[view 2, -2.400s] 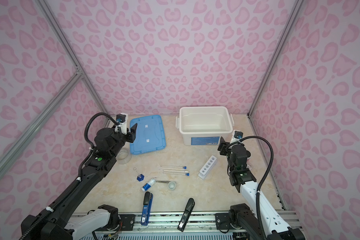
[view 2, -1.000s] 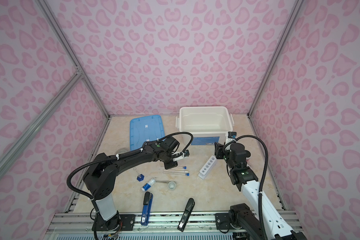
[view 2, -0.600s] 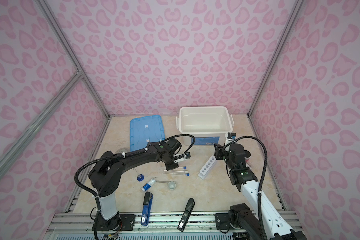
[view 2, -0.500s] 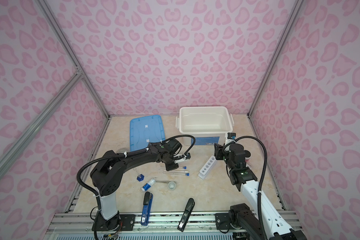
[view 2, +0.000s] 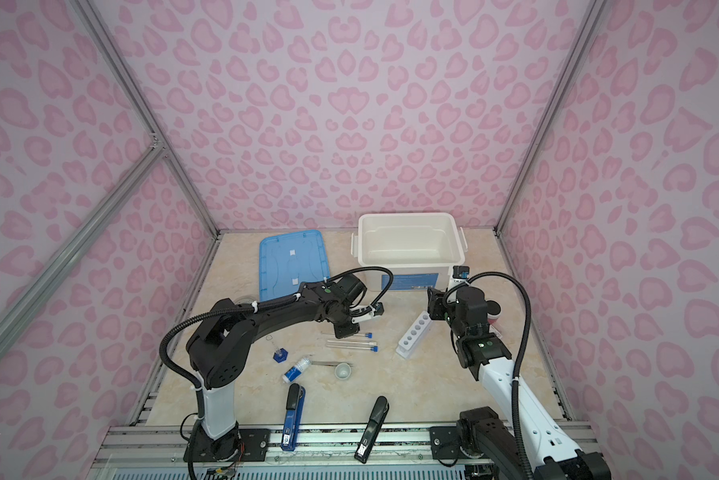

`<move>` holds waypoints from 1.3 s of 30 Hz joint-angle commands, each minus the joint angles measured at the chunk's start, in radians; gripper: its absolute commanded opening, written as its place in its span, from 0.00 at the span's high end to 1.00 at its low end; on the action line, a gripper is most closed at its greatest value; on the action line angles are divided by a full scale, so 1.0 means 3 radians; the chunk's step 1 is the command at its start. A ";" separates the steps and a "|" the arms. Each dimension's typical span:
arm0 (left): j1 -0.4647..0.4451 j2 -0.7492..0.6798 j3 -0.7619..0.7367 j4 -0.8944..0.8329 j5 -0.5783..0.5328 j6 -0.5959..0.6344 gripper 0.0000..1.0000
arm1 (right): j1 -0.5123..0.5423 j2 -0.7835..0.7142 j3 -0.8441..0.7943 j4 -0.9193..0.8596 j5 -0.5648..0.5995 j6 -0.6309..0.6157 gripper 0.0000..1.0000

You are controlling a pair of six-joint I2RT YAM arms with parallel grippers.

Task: Organize the chemistry lab equipment
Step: 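Lower the left gripper and close it on one blue-capped test tube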

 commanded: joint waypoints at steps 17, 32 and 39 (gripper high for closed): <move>-0.0006 0.0100 0.0022 -0.0105 0.0141 0.0052 0.65 | 0.0001 0.0076 -0.0017 0.0161 0.0060 0.0017 0.45; -0.0008 0.0235 0.0063 -0.0087 0.0084 0.0050 0.69 | 0.0001 0.0149 -0.0038 0.0216 0.0054 0.0017 0.46; -0.0008 0.0287 0.0074 -0.0079 0.0081 0.0042 0.75 | 0.0001 0.0224 -0.0038 0.0252 0.0044 0.0018 0.46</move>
